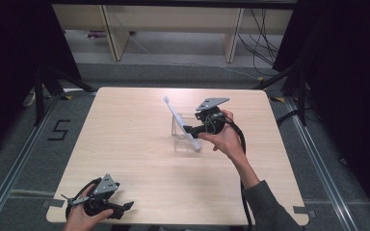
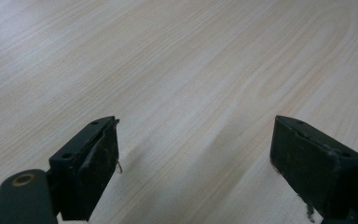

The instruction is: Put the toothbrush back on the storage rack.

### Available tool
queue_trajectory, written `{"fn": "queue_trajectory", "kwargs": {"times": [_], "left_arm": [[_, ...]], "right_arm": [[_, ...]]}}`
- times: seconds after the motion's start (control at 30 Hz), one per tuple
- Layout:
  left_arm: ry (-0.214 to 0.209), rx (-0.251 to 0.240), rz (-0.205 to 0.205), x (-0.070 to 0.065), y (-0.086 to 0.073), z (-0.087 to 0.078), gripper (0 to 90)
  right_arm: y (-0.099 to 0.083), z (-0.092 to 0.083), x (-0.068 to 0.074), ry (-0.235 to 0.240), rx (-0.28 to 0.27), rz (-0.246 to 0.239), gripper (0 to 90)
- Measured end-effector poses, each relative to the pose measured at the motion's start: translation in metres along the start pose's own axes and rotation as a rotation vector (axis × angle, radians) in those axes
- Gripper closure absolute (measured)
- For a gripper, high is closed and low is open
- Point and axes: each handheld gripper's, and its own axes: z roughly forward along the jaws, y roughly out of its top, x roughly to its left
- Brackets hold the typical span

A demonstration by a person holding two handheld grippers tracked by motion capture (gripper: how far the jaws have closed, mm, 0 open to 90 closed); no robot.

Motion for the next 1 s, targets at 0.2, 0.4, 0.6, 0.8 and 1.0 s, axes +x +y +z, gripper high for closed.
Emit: {"fn": "queue_trajectory", "kwargs": {"times": [0.2,0.4,0.6,0.8,1.0], "left_arm": [[0.0,0.001,0.0,0.0,0.0,0.0,15.0],[-0.003,-0.006,-0.008,-0.001,0.0,0.0,15.0],[-0.001,-0.007,-0.003,-0.001,0.0,-0.001,15.0],[-0.001,-0.008,0.001,-0.001,0.0,-0.001,15.0],[-0.001,-0.013,-0.007,-0.001,0.001,-0.001,15.0]], "right_arm": [[-0.003,-0.001,0.001,0.009,-0.01,0.01,32.8],[-0.004,-0.004,0.002,0.012,-0.018,-0.006,32.5],[-0.006,-0.013,0.003,0.0,-0.031,0.018,27.0],[-0.012,-0.016,-0.001,-0.018,-0.041,0.018,22.8],[-0.019,-0.023,-0.001,-0.023,-0.029,0.038,21.3]]}}
